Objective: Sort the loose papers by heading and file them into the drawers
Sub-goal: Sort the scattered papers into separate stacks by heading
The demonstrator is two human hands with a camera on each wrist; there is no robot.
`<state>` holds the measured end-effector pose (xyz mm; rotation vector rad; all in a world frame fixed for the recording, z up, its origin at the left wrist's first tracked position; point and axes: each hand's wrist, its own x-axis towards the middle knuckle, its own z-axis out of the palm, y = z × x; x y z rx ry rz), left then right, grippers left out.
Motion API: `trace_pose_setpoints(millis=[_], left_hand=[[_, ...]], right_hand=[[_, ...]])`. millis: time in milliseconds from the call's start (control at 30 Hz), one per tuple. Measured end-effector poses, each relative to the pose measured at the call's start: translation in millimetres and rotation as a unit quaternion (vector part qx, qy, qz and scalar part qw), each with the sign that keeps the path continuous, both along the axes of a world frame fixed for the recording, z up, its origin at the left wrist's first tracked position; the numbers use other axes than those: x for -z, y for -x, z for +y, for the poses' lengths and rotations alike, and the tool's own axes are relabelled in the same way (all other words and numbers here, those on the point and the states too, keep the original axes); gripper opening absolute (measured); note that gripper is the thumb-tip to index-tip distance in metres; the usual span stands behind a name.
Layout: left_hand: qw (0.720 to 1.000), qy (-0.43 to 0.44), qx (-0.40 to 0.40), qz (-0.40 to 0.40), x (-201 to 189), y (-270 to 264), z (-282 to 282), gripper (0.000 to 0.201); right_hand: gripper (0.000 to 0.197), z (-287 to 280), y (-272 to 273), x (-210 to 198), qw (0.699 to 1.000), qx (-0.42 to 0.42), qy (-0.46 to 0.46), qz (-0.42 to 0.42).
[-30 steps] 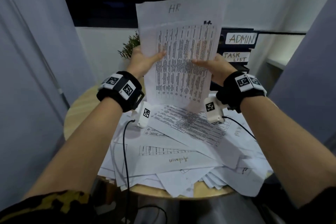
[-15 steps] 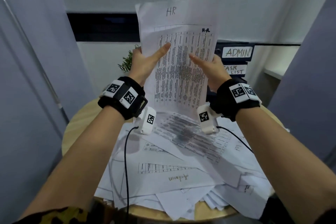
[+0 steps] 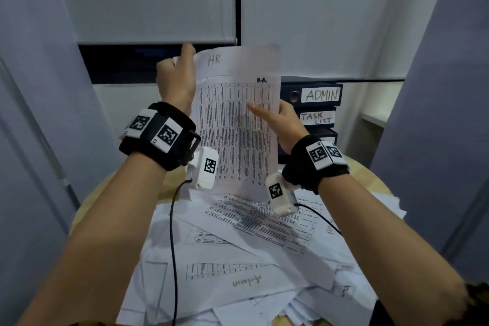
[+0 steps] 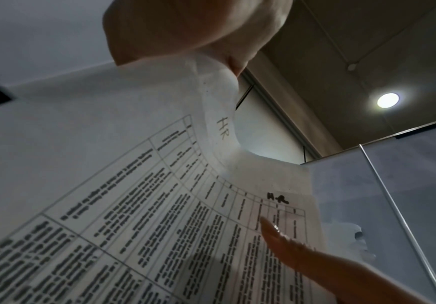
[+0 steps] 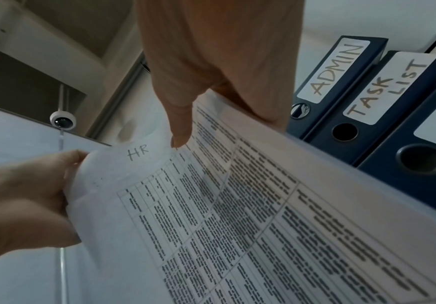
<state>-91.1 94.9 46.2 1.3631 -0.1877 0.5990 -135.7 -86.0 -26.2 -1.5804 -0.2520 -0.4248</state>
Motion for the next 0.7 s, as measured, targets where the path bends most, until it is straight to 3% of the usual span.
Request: trace_pose_setpoints(millis=[167, 300, 500, 700], left_hand=[[0.999, -0.029, -0.002, -0.018, 0.7, -4.6, 6.4, 0.030], [0.998, -0.052, -0.039, -0.020, 3.6, -5.7, 8.7, 0.042], [0.999, -0.037, 0.011, -0.031, 5.4, -14.9, 18.0, 0.035], [0.996, -0.048, 0.066, -0.028, 6.8, -12.4, 28.3, 0.059]], right_hand=[[0.039, 0.2, 1.8, 3.3, 1.000, -0.007, 0.002, 0.019], [0.035, 0.1, 1.4, 5.5, 0.999, -0.007, 0.003, 0.032], [0.040, 4.9, 3.6, 10.7, 0.997, -0.004, 0.009, 0.071], [0.055, 5.7, 14.5, 6.3, 0.997, 0.030, -0.009, 0.068]])
